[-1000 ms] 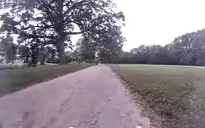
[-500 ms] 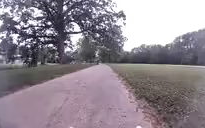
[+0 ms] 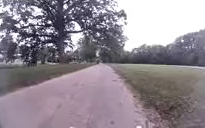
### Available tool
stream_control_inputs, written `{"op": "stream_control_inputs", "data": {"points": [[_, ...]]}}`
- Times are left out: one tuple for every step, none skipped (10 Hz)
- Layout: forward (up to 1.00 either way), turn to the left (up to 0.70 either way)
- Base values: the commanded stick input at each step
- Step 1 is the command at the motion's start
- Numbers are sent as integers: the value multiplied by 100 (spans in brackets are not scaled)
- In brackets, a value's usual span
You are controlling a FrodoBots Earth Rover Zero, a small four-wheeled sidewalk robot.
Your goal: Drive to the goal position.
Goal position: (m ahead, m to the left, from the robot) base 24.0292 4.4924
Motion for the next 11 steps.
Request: {"op": "stream_control_inputs", "data": {"points": [[70, 0], [70, 0], [70, 1], [70, 1], [70, 2], [70, 1], [70, 0], [70, 0], [70, 0], [70, -11], [70, -14]]}}
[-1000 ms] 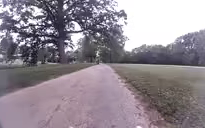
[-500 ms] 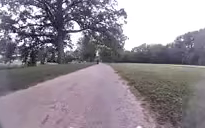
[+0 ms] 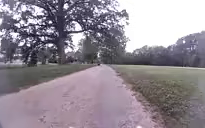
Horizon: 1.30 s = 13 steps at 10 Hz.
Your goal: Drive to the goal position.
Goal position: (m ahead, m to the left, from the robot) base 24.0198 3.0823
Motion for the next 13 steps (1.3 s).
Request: {"op": "stream_control_inputs", "data": {"points": [[70, -14], [70, -13], [70, -7], [70, 0], [70, 0], [70, 0], [70, 0], [70, 0], [70, 0], [70, 0], [70, 0], [70, 0], [70, 0]]}}
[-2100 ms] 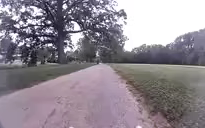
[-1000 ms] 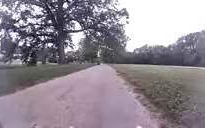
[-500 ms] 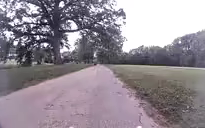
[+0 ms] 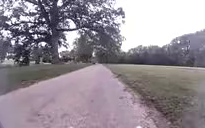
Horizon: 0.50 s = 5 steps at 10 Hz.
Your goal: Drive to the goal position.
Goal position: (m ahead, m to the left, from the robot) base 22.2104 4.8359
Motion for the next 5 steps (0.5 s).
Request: {"op": "stream_control_inputs", "data": {"points": [[70, 0], [70, 0], [70, 0], [70, 0], [70, 0]]}}
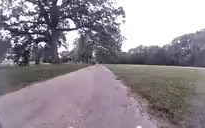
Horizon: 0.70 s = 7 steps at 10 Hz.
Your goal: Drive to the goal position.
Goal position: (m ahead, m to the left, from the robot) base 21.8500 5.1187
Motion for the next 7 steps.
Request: {"op": "stream_control_inputs", "data": {"points": [[70, 0], [70, 0], [70, 0], [70, 0], [70, 0], [70, 0], [70, 0]]}}
